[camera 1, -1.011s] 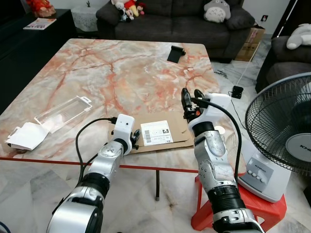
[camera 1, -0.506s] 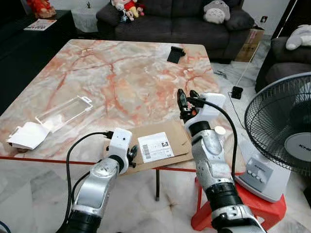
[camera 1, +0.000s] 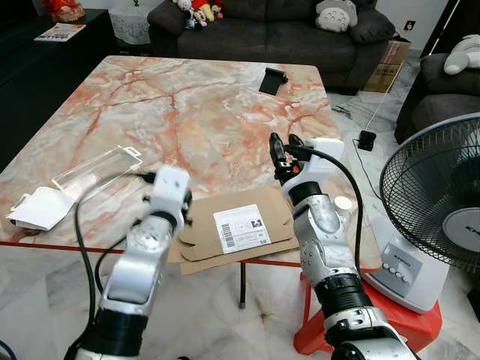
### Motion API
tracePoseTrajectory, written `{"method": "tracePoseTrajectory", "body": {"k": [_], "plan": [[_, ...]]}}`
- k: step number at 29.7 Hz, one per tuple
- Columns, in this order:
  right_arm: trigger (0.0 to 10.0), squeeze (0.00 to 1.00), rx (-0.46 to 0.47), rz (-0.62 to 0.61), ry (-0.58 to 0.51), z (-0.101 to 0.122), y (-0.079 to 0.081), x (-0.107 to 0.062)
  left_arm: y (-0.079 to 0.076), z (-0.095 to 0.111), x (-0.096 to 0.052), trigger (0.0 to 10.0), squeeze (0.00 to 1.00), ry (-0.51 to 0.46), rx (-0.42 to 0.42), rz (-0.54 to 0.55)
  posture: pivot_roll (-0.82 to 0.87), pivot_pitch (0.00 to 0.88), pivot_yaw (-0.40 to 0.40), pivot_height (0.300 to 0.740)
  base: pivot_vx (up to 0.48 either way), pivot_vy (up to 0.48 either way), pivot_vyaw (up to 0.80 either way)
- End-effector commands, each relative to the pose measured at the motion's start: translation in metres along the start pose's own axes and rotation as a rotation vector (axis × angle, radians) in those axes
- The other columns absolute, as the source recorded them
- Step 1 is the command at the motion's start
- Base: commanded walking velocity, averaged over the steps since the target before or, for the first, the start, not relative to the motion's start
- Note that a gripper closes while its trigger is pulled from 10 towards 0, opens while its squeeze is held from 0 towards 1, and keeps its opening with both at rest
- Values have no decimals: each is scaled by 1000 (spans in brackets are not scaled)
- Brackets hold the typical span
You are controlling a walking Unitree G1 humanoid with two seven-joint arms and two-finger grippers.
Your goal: Picking trash to rubbish bin
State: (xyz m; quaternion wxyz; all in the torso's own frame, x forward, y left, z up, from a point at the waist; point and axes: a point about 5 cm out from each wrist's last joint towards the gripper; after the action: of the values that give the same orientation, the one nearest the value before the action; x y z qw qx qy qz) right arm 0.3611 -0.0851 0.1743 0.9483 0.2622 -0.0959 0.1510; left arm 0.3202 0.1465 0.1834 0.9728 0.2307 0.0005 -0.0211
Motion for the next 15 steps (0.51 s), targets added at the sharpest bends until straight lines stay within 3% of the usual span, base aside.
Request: {"method": "tracePoseTrajectory", "body": {"k": [1,8,10,11,12,13,15], "plan": [[10000,0,8,12,-6,1,3,3,6,6,1,10000,1000,-51,-22,43,49,52,-69,740,0,0,0],[10000,0,8,15,6,-3,2,3,6,7,6,10000,1000,-152,-103,85,47,38,-72,740,0,0,0],[10000,0,4,17,12,-4,1,3,2,7,7,10000,1000,-182,-82,86,40,29,-72,740,0,0,0],[10000,0,3,19,14,-5,1,3,0,7,7,10000,502,-204,-62,91,38,26,-71,740,0,0,0],[10000,0,3,19,14,-5,1,3,0,7,7,10000,502,-204,-62,91,38,26,-71,740,0,0,0],[10000,0,4,20,17,-6,1,3,-1,7,7,10000,0,-225,-50,103,36,21,-71,740,0,0,0],[10000,0,3,20,24,-8,1,2,-2,4,7,10000,0,-222,-68,128,36,18,-72,740,0,0,0]]}}
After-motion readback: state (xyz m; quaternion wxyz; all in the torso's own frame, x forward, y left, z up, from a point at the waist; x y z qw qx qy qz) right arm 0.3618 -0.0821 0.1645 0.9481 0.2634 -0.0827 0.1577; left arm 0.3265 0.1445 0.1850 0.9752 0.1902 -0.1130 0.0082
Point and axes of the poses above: a point about 5 cm out from each wrist's last joint towards the gripper, its own x axis pointing out of the wrist towards the gripper, its own z axis along the axis of the wrist's last joint, y = z × x, and after that the axes turned 14 degrees about x, right-handed
